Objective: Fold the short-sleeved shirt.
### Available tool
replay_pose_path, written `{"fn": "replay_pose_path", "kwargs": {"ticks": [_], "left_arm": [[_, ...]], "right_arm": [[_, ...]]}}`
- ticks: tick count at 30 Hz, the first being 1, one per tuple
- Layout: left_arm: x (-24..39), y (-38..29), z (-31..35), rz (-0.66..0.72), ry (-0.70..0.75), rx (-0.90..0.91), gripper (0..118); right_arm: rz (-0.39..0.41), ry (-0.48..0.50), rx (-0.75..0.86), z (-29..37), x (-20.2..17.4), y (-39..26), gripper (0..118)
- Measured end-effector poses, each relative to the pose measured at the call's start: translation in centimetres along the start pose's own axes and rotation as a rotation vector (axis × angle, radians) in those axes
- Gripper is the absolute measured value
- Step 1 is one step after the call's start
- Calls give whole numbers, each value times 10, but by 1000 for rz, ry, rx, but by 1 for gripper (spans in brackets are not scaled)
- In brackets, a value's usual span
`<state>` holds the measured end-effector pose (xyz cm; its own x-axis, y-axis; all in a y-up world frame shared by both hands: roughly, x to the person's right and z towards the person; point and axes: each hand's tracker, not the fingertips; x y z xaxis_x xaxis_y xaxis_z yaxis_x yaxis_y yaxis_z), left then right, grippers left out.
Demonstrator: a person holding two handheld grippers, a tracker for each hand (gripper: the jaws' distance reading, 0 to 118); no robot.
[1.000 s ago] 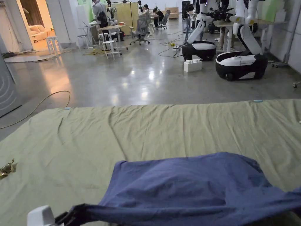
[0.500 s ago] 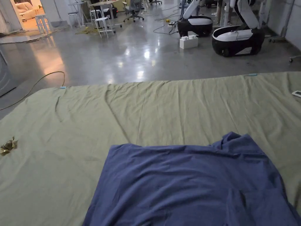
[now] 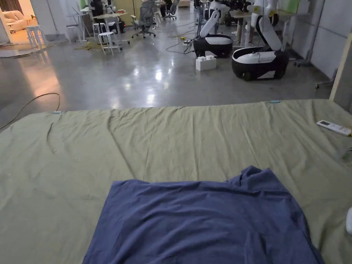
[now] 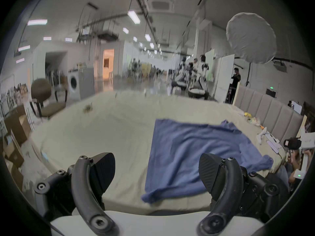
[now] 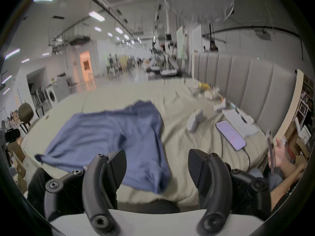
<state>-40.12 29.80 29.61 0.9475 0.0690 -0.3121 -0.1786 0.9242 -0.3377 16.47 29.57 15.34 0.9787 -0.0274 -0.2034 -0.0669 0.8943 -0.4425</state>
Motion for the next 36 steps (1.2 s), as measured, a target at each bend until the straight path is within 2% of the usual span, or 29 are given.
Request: {"fn": "replay_pose_path", "kwargs": {"ticks": [4,7,10,11,12,14,15,16,17,20,29,32,34,35,36], "left_arm": [[43,25,41,-53,-6,235,99],[70,40,55,-139,45,266,95],[88,51,67,-183,59,293,76],[91,53,68,-180,66,299,64],[93,55,69,-175,65,301,61],[95,58,73,-137,45,306,52],[95,58,73,-124,27,313,35],[97,58,72,-125,30,311,12],[99,56,72,-124,39,313,4],[98,52,70,-139,0,283,0],[96,55,68,-168,-33,270,0],[94,57,69,-168,-33,272,0],[90,56,69,-169,-29,277,0],[87,56,68,-164,-28,273,0],[82,56,68,-158,-22,268,0]], "right_arm": [[4,50,157,23,-33,24,79],[0,82,212,32,-51,34,76],[20,107,248,36,-61,37,49],[42,108,265,37,-65,38,37],[56,107,263,37,-67,39,30],[98,100,265,39,-73,41,24],[116,99,272,41,-75,41,19],[131,109,272,42,-76,41,15],[143,113,269,42,-78,42,9],[154,119,281,46,-81,42,0],[126,114,276,46,-80,45,0],[104,84,268,46,-80,44,0],[129,70,296,47,-81,46,0],[48,98,222,42,-79,40,0],[66,94,244,43,-79,41,0]]}}
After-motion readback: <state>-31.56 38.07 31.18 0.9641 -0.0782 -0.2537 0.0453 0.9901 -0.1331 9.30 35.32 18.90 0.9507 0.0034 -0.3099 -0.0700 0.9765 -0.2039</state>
